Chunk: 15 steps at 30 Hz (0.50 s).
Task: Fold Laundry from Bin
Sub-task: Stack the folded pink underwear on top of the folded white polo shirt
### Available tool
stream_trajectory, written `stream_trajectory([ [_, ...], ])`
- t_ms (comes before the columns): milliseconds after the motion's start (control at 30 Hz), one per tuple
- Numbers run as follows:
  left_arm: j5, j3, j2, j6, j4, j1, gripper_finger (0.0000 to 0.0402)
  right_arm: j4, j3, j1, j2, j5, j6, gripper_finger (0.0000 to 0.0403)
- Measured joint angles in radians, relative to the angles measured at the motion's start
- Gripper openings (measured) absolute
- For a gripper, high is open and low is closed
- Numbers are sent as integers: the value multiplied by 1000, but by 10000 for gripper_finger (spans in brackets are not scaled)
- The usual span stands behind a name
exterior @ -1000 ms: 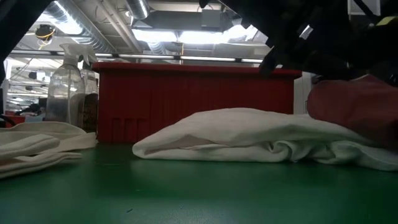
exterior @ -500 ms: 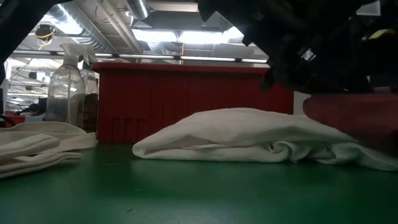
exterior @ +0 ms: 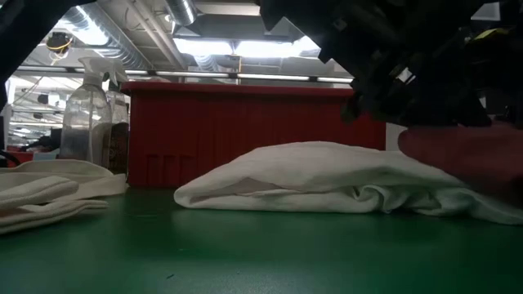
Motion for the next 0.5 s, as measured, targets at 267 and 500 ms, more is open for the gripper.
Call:
stream_trajectory([
  [267, 0, 0, 0, 0, -1, 0, 121, 131, 0, 0, 85, -26, -52, 257],
  [500, -25, 0, 0, 0, 0, 1, 121, 157, 0, 0, 99, -36, -137, 132],
])
